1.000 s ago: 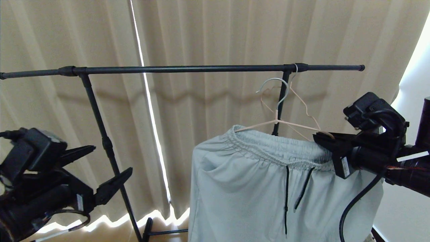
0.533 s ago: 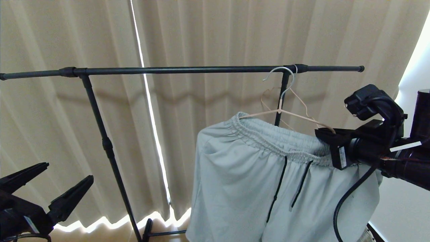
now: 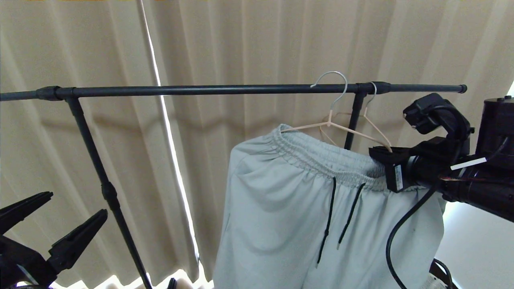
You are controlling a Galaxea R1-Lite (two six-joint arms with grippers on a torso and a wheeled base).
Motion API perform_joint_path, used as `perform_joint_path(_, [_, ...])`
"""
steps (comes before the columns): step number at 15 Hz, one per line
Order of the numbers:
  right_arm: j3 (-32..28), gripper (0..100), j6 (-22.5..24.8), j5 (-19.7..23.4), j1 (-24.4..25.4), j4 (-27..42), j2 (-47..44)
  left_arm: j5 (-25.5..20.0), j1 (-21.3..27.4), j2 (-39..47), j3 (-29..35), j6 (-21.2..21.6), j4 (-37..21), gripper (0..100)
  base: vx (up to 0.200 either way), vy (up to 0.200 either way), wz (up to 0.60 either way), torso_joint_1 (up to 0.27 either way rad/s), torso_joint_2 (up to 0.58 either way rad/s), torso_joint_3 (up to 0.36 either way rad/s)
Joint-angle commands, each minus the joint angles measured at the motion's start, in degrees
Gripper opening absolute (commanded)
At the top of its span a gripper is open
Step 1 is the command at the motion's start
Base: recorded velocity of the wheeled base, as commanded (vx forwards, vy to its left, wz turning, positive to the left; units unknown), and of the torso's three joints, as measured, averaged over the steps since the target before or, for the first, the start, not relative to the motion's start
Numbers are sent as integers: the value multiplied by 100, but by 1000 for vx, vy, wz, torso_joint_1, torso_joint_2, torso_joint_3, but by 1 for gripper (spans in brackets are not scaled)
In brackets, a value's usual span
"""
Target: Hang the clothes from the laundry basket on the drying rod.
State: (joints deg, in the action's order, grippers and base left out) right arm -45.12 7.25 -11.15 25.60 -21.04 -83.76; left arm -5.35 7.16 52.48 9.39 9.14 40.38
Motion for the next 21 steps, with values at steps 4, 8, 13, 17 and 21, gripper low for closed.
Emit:
perform_joint_path(4, [-85,0,4,8,6,-14,-228,8,251,-229,-16,44,-3,100,200,0,0,5,1,1])
perform_joint_path(8, [-155,0,-31,8,6,-58,-404,8,322,-335,-7,44,5,100,50,0,0,-1,1,1])
perform_joint_path(13, [-340,0,-93,-97,-11,-5,-536,8,489,-344,-7,96,5,100,0,0,0,0,0,0])
perform_joint_path(17, [-700,0,-93,-168,-125,100,-1063,8,568,-370,-25,176,-3,100,0,0,0,0,0,0])
perform_joint_path(21, [-753,0,-101,-159,-125,30,-1476,17,568,-467,-42,219,-3,100,0,0,0,0,0,0])
